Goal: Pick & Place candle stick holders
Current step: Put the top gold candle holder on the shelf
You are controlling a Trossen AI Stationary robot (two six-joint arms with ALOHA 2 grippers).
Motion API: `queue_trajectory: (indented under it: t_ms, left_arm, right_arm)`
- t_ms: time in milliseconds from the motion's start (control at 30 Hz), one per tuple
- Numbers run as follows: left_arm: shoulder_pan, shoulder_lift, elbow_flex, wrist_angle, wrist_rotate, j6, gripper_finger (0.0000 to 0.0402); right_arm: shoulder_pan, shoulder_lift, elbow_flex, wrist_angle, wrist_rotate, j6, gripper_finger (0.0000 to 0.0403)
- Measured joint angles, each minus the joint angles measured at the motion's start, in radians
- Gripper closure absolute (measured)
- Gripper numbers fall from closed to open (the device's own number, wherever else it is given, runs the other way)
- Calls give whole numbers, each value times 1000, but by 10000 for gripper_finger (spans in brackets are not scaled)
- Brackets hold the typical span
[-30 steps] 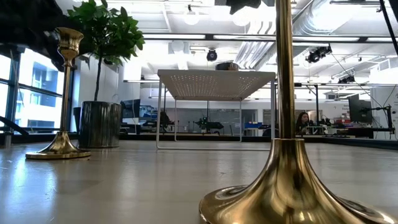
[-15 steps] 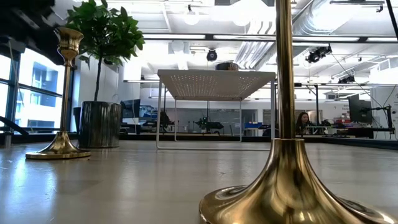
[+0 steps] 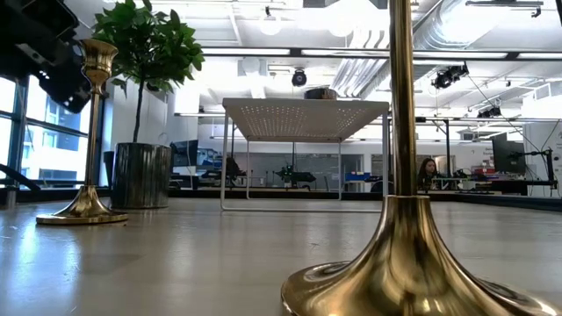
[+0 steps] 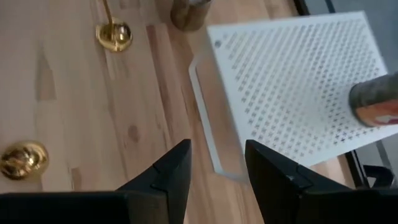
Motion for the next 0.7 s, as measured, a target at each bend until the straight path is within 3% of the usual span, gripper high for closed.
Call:
queue_trajectory:
  t_ms: [300, 533, 700]
  left_arm:
    - [0, 82, 0, 16, 32, 76, 149]
    - [0, 169, 0, 27, -25, 98, 149]
    - [0, 243, 0, 97, -30, 97, 149]
  right_arm:
    - [-1, 2, -191, 172, 30, -32, 257]
    - [16, 0, -198, 210, 164, -48, 260]
    - [36, 0, -198, 224, 181, -37, 262]
